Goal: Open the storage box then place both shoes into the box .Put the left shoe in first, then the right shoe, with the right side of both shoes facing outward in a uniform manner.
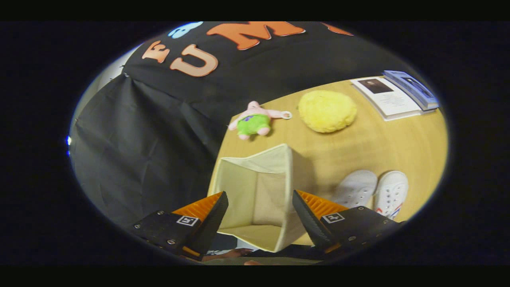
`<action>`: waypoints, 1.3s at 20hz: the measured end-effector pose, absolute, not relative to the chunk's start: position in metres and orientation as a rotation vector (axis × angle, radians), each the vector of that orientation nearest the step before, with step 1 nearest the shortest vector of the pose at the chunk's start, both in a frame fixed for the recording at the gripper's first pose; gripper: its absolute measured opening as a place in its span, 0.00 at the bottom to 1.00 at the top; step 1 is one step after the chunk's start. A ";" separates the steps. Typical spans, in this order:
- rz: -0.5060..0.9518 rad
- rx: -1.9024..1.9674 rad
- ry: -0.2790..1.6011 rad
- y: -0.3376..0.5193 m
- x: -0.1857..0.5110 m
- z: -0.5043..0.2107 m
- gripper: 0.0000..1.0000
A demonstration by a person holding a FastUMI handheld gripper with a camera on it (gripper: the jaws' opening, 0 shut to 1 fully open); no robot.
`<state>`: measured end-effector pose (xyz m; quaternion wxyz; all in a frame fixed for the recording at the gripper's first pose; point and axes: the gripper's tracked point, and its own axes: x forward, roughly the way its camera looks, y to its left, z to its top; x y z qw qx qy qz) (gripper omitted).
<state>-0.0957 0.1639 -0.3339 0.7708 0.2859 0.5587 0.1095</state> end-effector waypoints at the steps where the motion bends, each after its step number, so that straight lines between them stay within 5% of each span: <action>1: 0.201 0.603 1.212 0.148 -0.101 -0.342 0.97; 13: 0.034 0.414 1.430 0.082 -0.195 -0.447 0.94; 21: 0.005 0.442 1.471 0.098 -0.198 -0.483 0.67; 26: -0.038 0.554 1.505 0.101 -0.200 -0.490 0.39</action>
